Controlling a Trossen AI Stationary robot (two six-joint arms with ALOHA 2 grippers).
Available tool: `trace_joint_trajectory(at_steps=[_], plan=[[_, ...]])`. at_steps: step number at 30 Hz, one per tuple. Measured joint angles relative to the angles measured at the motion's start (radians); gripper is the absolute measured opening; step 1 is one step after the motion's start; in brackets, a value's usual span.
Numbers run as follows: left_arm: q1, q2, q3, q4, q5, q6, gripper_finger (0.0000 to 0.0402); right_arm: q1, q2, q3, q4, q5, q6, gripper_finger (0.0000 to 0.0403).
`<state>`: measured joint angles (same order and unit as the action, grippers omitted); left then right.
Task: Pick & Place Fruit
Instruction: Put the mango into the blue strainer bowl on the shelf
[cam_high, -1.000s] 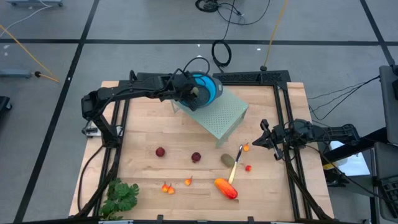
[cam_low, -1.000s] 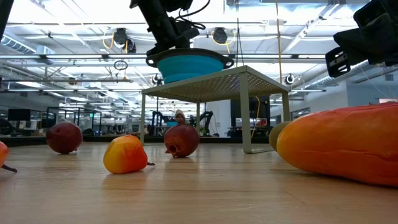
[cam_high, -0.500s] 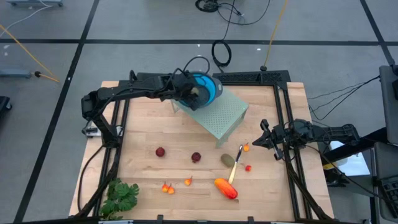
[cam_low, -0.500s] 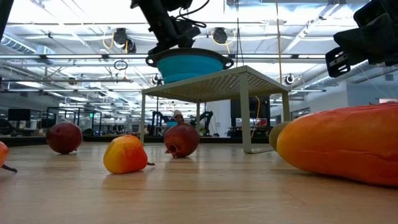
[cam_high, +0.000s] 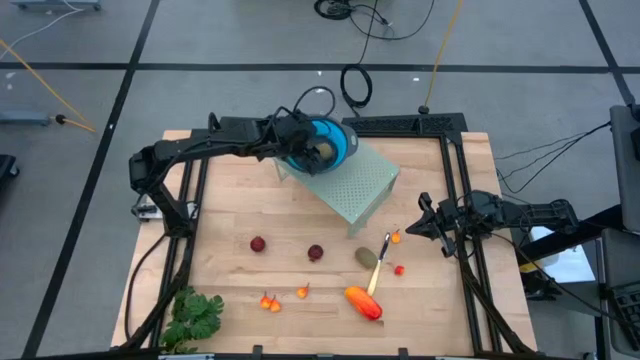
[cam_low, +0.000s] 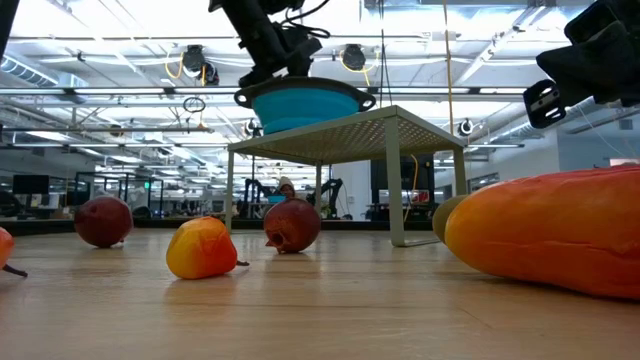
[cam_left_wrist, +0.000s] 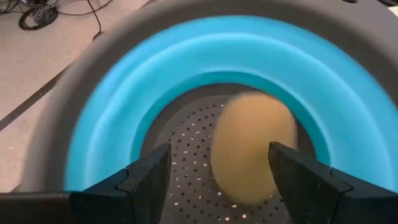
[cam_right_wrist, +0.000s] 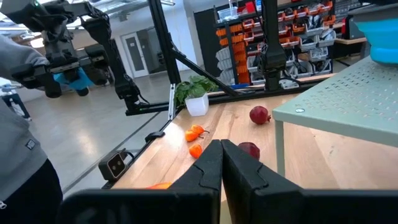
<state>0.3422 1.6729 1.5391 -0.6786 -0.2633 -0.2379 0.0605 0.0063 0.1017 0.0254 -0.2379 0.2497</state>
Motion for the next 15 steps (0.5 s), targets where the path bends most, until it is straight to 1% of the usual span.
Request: trace_joint_trajectory(at_steps=[10,15], plan=[[-0.015,-0.117,0.000,0.035,0.001,0.016,0.0269,0.000,0.000,0.000,0.000,0.000,-0.002,0.0000],[-0.045,-0.178,0.000,0.027,0.036,-0.030,0.0269,0.000,0.000,0.000,0.000,0.000,-0.003,0.0000]])
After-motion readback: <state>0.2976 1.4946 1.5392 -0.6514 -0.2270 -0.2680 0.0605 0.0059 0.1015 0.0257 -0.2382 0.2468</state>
